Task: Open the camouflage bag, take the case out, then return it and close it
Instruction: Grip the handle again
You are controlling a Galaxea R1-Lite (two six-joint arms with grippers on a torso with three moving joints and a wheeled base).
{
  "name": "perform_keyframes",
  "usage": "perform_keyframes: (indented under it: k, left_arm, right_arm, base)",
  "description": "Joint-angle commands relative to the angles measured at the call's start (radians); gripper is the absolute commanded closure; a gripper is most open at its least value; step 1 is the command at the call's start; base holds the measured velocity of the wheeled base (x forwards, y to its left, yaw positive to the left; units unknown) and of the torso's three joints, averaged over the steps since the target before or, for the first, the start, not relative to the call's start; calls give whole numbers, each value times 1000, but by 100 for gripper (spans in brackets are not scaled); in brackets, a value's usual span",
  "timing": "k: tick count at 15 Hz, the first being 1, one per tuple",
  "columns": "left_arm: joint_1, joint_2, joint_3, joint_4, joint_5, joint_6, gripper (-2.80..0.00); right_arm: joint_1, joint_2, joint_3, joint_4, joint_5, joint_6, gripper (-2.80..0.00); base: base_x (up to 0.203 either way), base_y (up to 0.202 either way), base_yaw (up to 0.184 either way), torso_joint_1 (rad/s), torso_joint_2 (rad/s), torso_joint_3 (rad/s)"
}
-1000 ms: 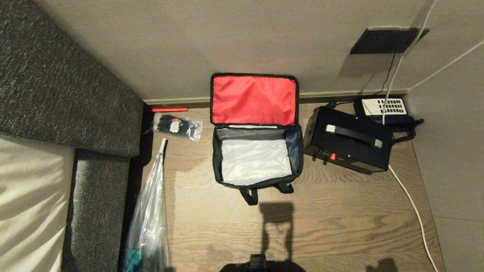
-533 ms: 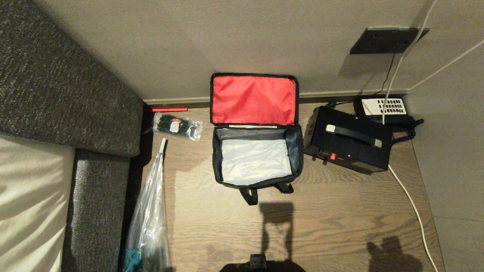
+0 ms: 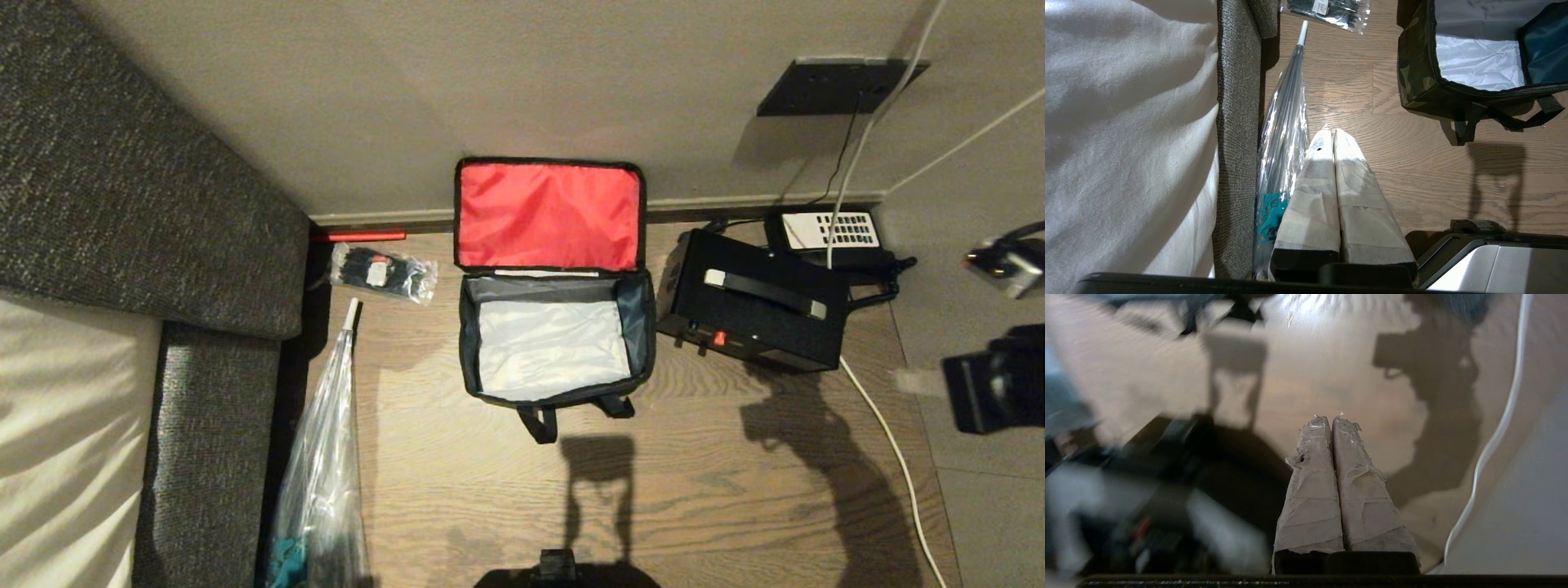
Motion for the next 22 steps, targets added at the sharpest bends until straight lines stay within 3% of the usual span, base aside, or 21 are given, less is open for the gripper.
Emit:
perform_keyframes:
  k: [1,2,3,4,8,11,14,16,17,22]
  left_arm:
    - [0,0,3,0,1,0,0]
    - [0,0,3,0,1,0,0]
    - [0,0,3,0,1,0,0]
    - [0,0,3,0,1,0,0]
    - [0,0,3,0,1,0,0]
    - [0,0,3,-1,1,0,0]
    - [0,0,3,0,1,0,0]
    - [0,0,3,0,1,0,0]
    - [0,0,3,0,1,0,0]
    - [0,0,3,0,1,0,0]
  right_arm:
    - [10,370,9,-382,46,-27,0]
    - [12,435,0,-508,89,-58,0]
    - [14,476,-23,-577,127,-142,0]
    - [15,497,-39,-597,142,-237,-280]
    - [17,495,58,-646,126,-451,-280]
    - [13,487,86,-707,68,-532,-280]
    - [5,471,72,-794,-151,-670,-280]
    - [4,475,76,-853,-408,-820,-280]
    - [6,497,77,-910,-489,-876,-280]
    - [12,663,111,-1232,-515,-1023,-280]
  base:
    - [0,0,0,0,0,0]
    - [0,0,0,0,0,0]
    - [0,0,0,0,0,0]
    - [0,0,0,0,0,0]
    - [0,0,0,0,0,0]
    - [0,0,0,0,0,0]
    - [0,0,0,0,0,0]
    - [0,0,0,0,0,0]
    - [0,0,0,0,0,0]
    - [0,0,0,0,0,0]
